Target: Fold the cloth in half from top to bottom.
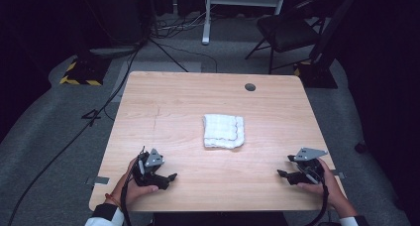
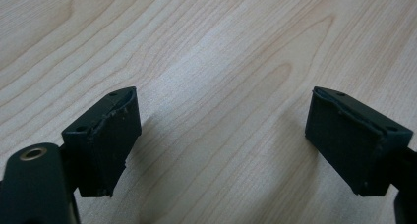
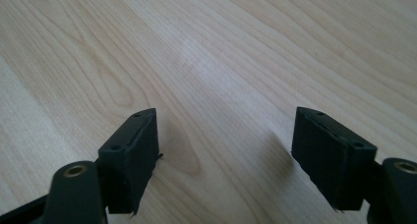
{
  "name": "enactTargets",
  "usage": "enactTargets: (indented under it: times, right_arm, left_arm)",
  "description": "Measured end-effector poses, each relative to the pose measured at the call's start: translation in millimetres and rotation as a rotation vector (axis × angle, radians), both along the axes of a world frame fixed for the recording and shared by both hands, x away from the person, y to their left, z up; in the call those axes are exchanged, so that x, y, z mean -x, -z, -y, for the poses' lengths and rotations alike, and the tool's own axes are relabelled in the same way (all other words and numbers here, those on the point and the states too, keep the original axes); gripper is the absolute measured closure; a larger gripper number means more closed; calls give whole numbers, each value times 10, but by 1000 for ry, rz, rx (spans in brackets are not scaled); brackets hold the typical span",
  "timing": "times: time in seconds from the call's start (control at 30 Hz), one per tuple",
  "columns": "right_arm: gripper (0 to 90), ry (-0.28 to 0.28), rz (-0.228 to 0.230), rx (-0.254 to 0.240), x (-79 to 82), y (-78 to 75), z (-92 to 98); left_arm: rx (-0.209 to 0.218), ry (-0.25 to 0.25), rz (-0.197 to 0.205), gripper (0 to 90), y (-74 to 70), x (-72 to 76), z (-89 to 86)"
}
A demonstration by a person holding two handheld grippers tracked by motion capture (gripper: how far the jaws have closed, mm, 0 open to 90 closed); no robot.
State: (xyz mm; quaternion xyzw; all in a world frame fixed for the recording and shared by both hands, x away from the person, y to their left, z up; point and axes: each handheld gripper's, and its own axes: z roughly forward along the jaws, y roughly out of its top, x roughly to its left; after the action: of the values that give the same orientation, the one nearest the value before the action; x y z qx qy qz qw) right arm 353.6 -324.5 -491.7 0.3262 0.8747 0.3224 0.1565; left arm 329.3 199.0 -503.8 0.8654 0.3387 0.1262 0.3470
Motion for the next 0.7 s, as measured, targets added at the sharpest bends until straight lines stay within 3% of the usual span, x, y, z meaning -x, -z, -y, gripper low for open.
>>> enactTargets:
  times: [0.17,0.3,0.7]
  right_arm:
    - [235,45,-16,-60,57,48,166]
    - [235,49,26,-115,127,110,272]
    - [226,64,34,-120,134,119,275]
  left_arm:
    - [2,7,-1,137,1,-7,3]
    - [0,13,1,136,1,-16,7]
    - [-3,15,0,137,-1,-18,18]
